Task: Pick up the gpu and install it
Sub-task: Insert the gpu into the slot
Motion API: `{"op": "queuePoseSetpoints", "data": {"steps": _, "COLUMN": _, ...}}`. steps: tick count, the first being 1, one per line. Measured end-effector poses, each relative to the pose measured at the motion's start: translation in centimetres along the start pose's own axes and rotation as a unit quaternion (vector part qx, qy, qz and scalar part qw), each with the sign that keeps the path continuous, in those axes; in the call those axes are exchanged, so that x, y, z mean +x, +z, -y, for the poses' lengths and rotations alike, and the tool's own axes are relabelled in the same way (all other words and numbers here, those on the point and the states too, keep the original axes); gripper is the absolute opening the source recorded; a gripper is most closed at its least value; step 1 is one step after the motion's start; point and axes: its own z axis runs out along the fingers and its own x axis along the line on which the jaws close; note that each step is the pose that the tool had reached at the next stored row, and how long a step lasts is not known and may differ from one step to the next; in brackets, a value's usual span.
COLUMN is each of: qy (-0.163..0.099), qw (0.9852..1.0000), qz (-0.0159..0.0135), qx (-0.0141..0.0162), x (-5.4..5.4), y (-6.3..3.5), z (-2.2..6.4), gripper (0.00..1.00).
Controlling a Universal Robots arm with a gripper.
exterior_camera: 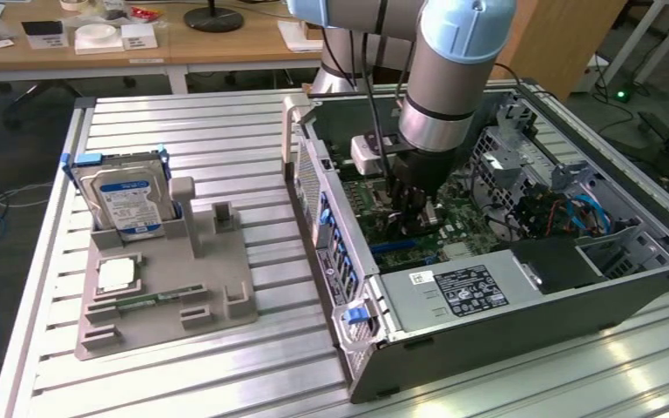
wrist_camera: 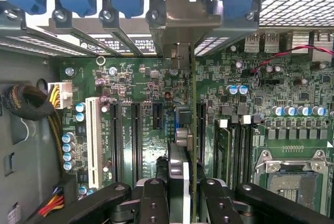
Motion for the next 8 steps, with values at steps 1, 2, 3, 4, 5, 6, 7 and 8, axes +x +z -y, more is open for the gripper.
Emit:
{"op": "queuePoseSetpoints", "data": {"steps": 1, "qy": 0.0, "qw": 1.0, "qz": 0.0, "qx": 0.0, "x": 0.0, "y": 0.05, "z": 0.0, "gripper": 0.28}}
{"op": "queuePoseSetpoints", "data": {"steps": 2, "qy": 0.0, "qw": 1.0, "qz": -0.0001, "qx": -0.0001, "x": 0.01, "y": 0.07, "z": -0.01, "gripper": 0.28}}
{"op": "queuePoseSetpoints", "data": {"steps": 3, "qy": 0.0, "qw": 1.0, "qz": -0.0002, "qx": -0.0002, "x": 0.01, "y": 0.09, "z": -0.04, "gripper": 0.28}}
{"op": "queuePoseSetpoints", "data": {"steps": 4, "qy": 0.0, "qw": 1.0, "qz": -0.0001, "qx": -0.0002, "x": 0.01, "y": 0.12, "z": -0.06, "gripper": 0.28}}
{"op": "queuePoseSetpoints", "data": {"steps": 5, "qy": 0.0, "qw": 1.0, "qz": 0.0, "qx": -0.0002, "x": 0.0, "y": 0.15, "z": -0.06, "gripper": 0.28}}
{"op": "queuePoseSetpoints", "data": {"steps": 6, "qy": 0.0, "qw": 1.0, "qz": 0.0, "qx": -0.0002, "x": 0.0, "y": 0.19, "z": -0.06, "gripper": 0.28}}
{"op": "queuePoseSetpoints", "data": {"steps": 7, "qy": 0.0, "qw": 1.0, "qz": 0.0, "qx": -0.0002, "x": 0.0, "y": 0.23, "z": -0.07, "gripper": 0.28}}
{"op": "queuePoseSetpoints", "data": {"steps": 8, "qy": 0.0, "qw": 1.0, "qz": 0.0, "qx": -0.0001, "x": 0.0, "y": 0.28, "z": -0.07, "gripper": 0.28}}
